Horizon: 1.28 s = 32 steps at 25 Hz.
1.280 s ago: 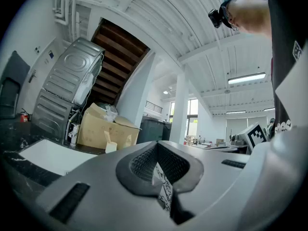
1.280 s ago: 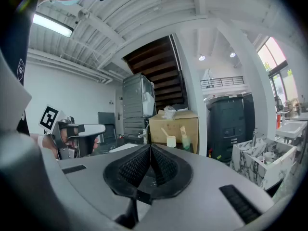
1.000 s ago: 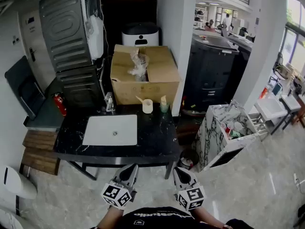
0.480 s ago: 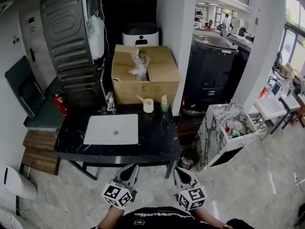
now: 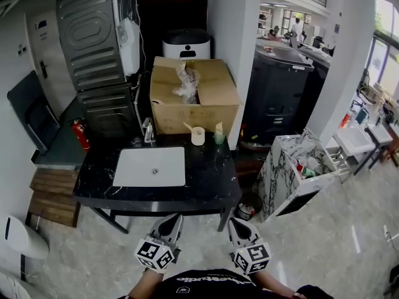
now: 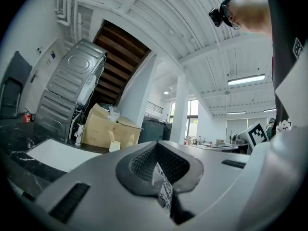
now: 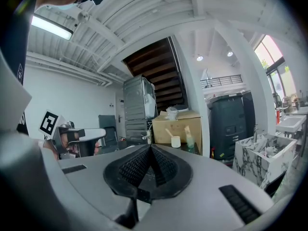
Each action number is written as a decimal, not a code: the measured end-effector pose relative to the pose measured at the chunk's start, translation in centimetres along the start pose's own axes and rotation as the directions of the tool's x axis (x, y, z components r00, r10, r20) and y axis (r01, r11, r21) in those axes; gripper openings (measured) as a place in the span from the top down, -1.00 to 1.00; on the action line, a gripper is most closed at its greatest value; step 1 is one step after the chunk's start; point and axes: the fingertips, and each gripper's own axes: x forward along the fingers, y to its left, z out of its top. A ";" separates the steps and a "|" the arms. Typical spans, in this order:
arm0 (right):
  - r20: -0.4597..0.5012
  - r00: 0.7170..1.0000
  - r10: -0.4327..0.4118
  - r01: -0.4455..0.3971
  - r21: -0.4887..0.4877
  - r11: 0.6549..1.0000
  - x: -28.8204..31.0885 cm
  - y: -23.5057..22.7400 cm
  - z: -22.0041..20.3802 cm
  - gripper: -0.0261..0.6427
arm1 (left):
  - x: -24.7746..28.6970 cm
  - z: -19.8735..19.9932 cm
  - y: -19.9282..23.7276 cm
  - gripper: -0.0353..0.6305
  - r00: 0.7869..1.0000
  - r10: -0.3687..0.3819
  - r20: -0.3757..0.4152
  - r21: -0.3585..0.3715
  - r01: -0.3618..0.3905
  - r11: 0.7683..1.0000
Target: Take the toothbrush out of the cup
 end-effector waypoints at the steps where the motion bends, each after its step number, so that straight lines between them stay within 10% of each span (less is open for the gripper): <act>1: 0.001 1.000 -0.003 0.003 -0.001 1.000 0.0 0.2 0.0 0.81 | -0.2 0.0 0.2 0.85 1.000 -0.001 0.000 0.000 0.001 1.000; 32: 0.005 0.996 -0.084 0.084 0.000 0.996 2.5 2.7 -1.7 0.81 | -0.5 -1.1 4.6 0.85 0.999 -0.042 0.009 -0.040 0.043 0.998</act>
